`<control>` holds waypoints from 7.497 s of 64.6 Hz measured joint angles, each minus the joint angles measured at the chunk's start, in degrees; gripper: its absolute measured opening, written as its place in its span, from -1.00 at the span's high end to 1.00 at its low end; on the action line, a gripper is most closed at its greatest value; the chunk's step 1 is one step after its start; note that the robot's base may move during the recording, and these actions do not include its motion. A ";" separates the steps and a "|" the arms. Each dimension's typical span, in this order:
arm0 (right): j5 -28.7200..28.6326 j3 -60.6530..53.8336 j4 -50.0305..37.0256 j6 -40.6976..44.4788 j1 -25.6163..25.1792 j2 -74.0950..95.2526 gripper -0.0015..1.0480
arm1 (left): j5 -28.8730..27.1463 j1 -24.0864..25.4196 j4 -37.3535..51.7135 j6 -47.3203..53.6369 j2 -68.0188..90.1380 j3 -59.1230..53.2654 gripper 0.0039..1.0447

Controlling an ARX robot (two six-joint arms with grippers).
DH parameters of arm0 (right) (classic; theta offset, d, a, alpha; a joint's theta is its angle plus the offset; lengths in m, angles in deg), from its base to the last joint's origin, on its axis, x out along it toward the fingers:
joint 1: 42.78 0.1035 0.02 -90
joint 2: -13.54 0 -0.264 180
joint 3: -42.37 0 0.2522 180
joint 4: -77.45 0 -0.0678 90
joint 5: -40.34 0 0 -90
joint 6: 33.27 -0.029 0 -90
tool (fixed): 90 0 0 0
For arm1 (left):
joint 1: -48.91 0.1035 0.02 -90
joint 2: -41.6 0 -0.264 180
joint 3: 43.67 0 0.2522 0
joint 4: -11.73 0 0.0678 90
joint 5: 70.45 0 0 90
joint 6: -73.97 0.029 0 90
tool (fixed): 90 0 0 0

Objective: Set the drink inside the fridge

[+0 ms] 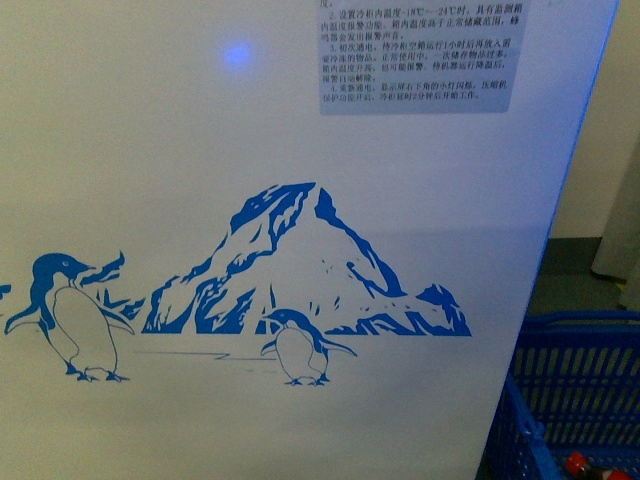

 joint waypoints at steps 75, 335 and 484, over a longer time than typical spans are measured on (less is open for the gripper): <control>6.73 34.21 -1.05 7.45 1.51 41.07 -0.86 | 0.00 0.00 0.00 0.00 0.00 0.00 -0.85; 24.39 -17.05 34.71 -26.91 29.40 -107.27 0.25 | -0.04 0.00 -0.02 0.00 0.00 0.00 -0.85; 24.41 -17.05 34.60 -26.88 29.59 -107.27 0.26 | 45.11 -9.42 -0.13 75.93 88.67 49.35 -0.85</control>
